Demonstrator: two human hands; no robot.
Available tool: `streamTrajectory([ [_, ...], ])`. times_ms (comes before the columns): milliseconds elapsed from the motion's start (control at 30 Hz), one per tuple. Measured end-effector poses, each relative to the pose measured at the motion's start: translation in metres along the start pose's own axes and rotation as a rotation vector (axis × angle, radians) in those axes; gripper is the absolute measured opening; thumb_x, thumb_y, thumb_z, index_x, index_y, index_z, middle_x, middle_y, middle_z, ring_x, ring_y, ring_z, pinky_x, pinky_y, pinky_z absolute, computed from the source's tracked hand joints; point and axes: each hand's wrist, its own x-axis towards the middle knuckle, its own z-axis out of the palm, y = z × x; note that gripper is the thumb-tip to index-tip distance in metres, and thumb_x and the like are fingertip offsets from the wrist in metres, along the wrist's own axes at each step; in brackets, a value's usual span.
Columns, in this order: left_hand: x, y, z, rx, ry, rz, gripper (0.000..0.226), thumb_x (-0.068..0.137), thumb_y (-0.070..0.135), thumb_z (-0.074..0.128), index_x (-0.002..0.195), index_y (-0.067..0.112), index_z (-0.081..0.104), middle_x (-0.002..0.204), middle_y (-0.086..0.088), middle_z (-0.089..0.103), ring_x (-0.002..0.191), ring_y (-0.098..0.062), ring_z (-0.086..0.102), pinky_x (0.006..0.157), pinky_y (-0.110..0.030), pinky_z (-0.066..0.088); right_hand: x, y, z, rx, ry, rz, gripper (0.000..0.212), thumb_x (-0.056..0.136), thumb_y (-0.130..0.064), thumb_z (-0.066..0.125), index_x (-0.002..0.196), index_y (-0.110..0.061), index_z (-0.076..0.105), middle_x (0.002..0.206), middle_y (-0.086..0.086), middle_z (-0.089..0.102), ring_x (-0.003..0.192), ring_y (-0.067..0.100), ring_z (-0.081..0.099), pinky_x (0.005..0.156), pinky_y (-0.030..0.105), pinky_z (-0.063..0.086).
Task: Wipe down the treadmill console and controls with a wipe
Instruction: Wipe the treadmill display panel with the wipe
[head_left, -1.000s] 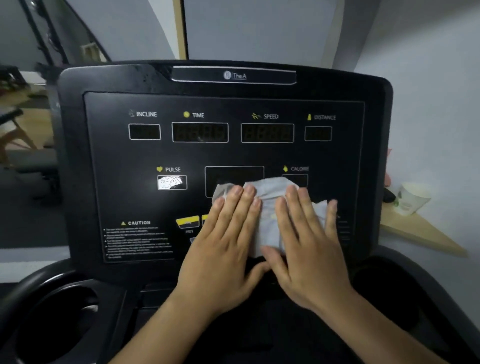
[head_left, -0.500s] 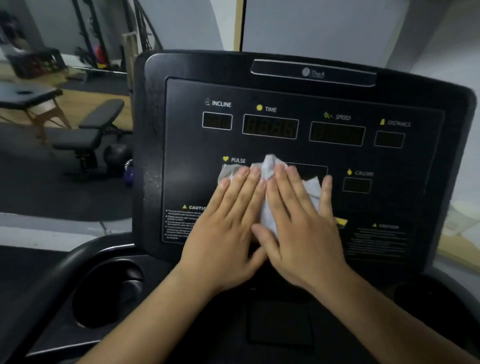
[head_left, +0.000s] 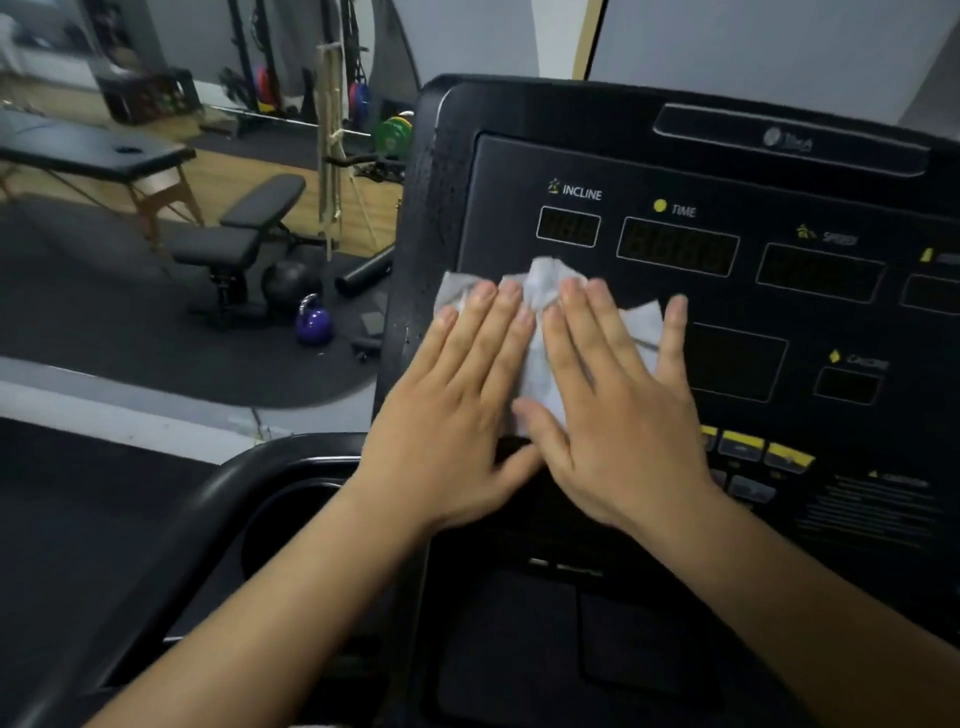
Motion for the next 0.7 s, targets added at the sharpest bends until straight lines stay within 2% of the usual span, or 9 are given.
streamTrajectory([
  [100, 0.002, -0.016, -0.007, -0.026, 0.03, -0.073, 0.087, 0.095, 0.056, 0.034, 0.154, -0.001, 0.007, 0.164, -0.018, 0.0, 0.152, -0.029, -0.004, 0.123, -0.048, 0.008, 0.013, -0.012, -0.001, 0.03, 0.015, 0.028, 0.068, 0.098, -0.046, 0.028, 0.151, -0.004, 0.019, 0.161, 0.015, 0.012, 0.149, 0.026, 0.006, 0.114, 0.065, -0.001],
  [300, -0.062, -0.019, 0.0, -0.08, -0.083, -0.065, 0.095, 0.093, 0.065, 0.04, 0.154, -0.001, 0.009, 0.164, -0.018, -0.001, 0.152, -0.03, -0.003, 0.122, -0.049, 0.011, -0.024, -0.037, 0.016, 0.047, -0.014, -0.15, 0.068, 0.09, -0.036, 0.038, 0.149, -0.004, 0.03, 0.16, 0.014, 0.018, 0.149, 0.025, 0.011, 0.114, 0.065, 0.004],
  [500, -0.002, -0.046, -0.016, -0.086, -0.002, -0.099, 0.083, 0.097, 0.046, 0.04, 0.154, -0.001, 0.002, 0.163, -0.019, -0.007, 0.151, -0.028, -0.009, 0.123, -0.046, 0.004, 0.039, -0.044, -0.004, -0.014, -0.012, -0.048, 0.064, 0.094, -0.034, 0.026, 0.152, -0.007, 0.019, 0.162, 0.01, 0.013, 0.149, 0.023, 0.007, 0.113, 0.067, 0.001],
  [567, -0.014, -0.043, -0.012, -0.106, -0.018, -0.07, 0.084, 0.097, 0.046, 0.041, 0.154, -0.002, 0.002, 0.163, -0.021, -0.008, 0.151, -0.03, -0.01, 0.122, -0.049, 0.008, 0.03, -0.05, -0.001, -0.004, -0.009, -0.048, 0.064, 0.094, -0.034, 0.028, 0.152, -0.007, 0.02, 0.161, 0.011, 0.013, 0.149, 0.024, 0.006, 0.113, 0.067, 0.0],
  [700, -0.085, -0.018, 0.005, -0.157, -0.115, -0.011, 0.091, 0.094, 0.055, 0.045, 0.153, -0.004, 0.009, 0.163, -0.022, -0.002, 0.151, -0.035, -0.005, 0.121, -0.051, 0.013, -0.033, -0.064, 0.017, 0.026, -0.067, -0.186, 0.064, 0.093, -0.037, 0.036, 0.149, -0.007, 0.032, 0.159, 0.012, 0.022, 0.149, 0.025, 0.013, 0.114, 0.066, 0.004],
])
